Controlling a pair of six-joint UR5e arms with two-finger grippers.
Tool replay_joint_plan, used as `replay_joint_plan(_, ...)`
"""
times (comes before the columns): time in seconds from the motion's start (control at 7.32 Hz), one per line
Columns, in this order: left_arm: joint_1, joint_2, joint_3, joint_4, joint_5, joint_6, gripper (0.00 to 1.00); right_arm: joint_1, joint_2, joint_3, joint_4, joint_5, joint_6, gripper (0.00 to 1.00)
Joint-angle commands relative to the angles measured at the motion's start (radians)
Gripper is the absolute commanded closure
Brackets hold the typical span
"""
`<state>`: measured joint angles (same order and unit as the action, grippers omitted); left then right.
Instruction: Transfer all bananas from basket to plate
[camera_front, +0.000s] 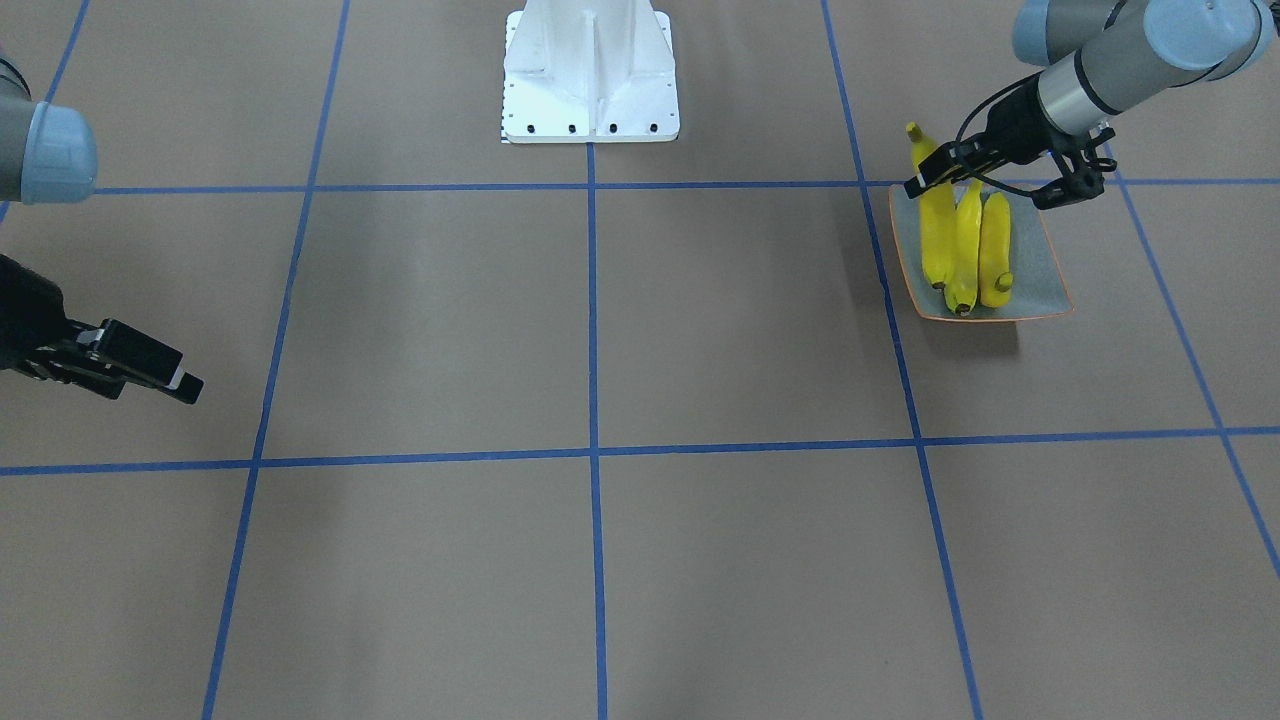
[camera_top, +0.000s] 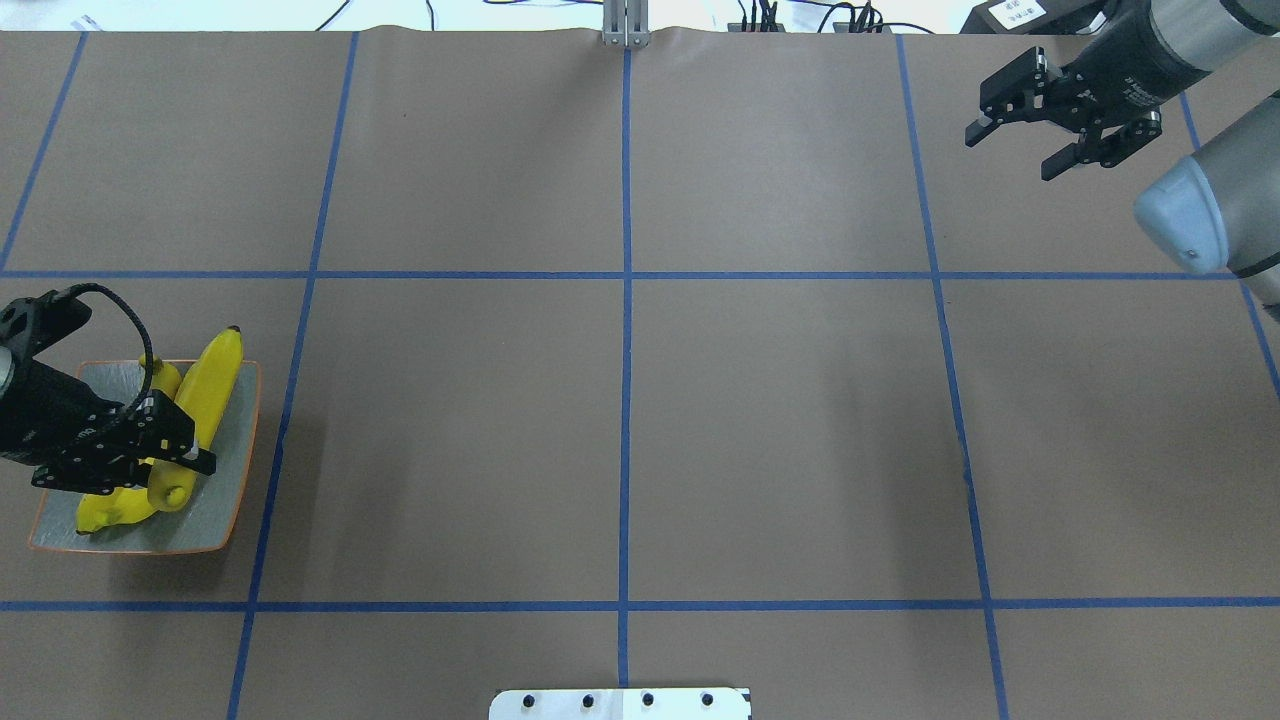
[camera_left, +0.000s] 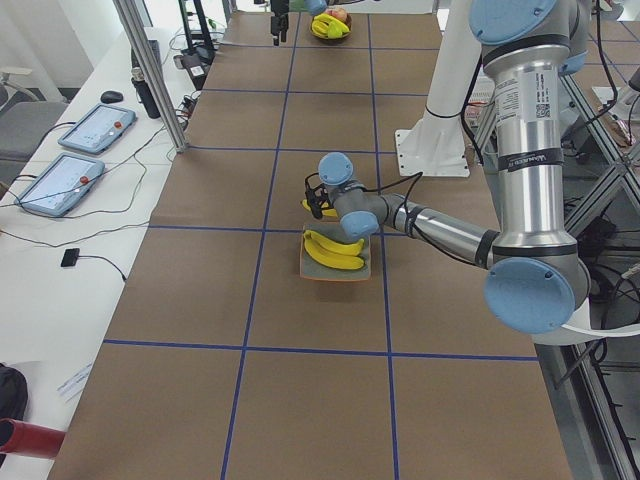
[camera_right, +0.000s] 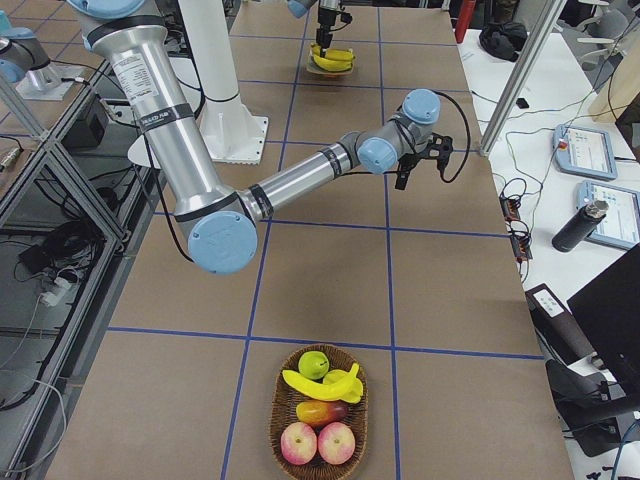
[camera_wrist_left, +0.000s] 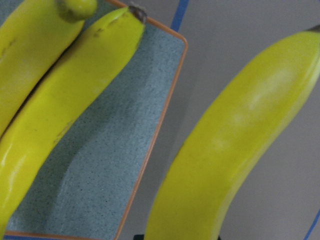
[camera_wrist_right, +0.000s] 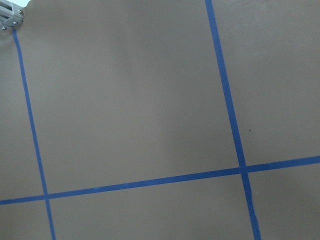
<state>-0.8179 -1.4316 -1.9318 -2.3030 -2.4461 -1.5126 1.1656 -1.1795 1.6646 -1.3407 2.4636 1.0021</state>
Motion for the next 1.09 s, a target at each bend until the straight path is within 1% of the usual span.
replay_joint_plan(0.0,0.022,0.002,0.037,0.001,0.001,0.000,1.00,0.000,-0.012,0.000,0.000,-0.008,-0.008,0.00)
replay_joint_plan(0.27,0.043,0.002,0.050,0.002,0.001,0.000,1.00,-0.004,-0.019,0.001,0.002,-0.017,-0.010,0.00)
replay_joint_plan(0.41,0.048,0.002,0.060,0.001,0.002,0.000,0.96,-0.004,-0.019,0.001,0.002,-0.017,-0.008,0.00)
replay_joint_plan(0.55,0.046,0.002,0.062,0.002,0.006,0.000,0.68,-0.004,-0.019,0.001,0.002,-0.017,-0.008,0.00)
replay_joint_plan(0.68,0.048,0.000,0.063,0.002,0.006,0.002,0.45,-0.006,-0.019,0.001,0.002,-0.017,-0.008,0.00)
replay_joint_plan(0.82,0.046,0.000,0.065,0.001,0.012,0.002,0.00,-0.006,-0.019,0.001,0.002,-0.017,-0.008,0.00)
replay_joint_plan(0.96,0.042,0.000,0.063,0.001,0.012,0.002,0.00,-0.006,-0.019,0.001,0.002,-0.017,-0.008,0.00)
